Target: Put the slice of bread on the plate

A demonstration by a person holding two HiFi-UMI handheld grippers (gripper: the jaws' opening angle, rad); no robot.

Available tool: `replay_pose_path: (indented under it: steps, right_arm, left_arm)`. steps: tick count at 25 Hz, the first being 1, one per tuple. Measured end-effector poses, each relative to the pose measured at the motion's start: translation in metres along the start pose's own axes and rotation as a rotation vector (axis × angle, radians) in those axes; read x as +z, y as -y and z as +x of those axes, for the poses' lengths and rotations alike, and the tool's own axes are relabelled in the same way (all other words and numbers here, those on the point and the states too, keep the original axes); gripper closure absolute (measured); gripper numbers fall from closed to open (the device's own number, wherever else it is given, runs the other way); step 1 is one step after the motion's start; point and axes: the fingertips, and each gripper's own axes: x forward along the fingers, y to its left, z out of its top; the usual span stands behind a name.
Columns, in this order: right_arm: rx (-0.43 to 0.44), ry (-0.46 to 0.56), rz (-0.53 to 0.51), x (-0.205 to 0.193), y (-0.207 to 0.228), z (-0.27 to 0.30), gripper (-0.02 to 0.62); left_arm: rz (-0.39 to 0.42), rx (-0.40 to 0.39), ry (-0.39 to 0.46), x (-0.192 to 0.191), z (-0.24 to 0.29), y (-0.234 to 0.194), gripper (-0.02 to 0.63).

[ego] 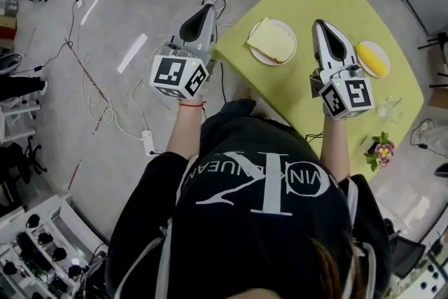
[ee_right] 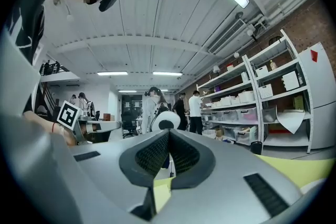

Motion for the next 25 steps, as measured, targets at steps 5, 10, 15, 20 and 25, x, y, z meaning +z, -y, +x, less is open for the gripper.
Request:
replay_pose_path:
  steps: [5,10,15,20,25]
  right_arm:
    - [0.002,0.011,-0.003,0.004,-0.002,0.003,0.595]
    - [0.001,0.013,-0.004,0.005,-0.003,0.005,0.595]
    - [0.003,0.015,-0.003,0.004,-0.004,0.008,0.595]
    - [0.003,0.016,0.001,0.002,-0.004,0.01,0.595]
    - [0.0,0.015,0.009,0.002,-0.003,0.012,0.595]
  left_arm:
    - [0.01,0.01,0.014,0.009,-0.001,-0.005,0.595]
    - [0.014,0.018,0.017,0.011,-0.003,-0.009,0.595]
    - [0.016,0.026,0.02,0.012,-0.003,-0.013,0.595]
    - [0.019,0.029,0.021,0.012,-0.003,-0.016,0.595]
    - [0.021,0.027,0.017,0.013,-0.001,-0.018,0.595]
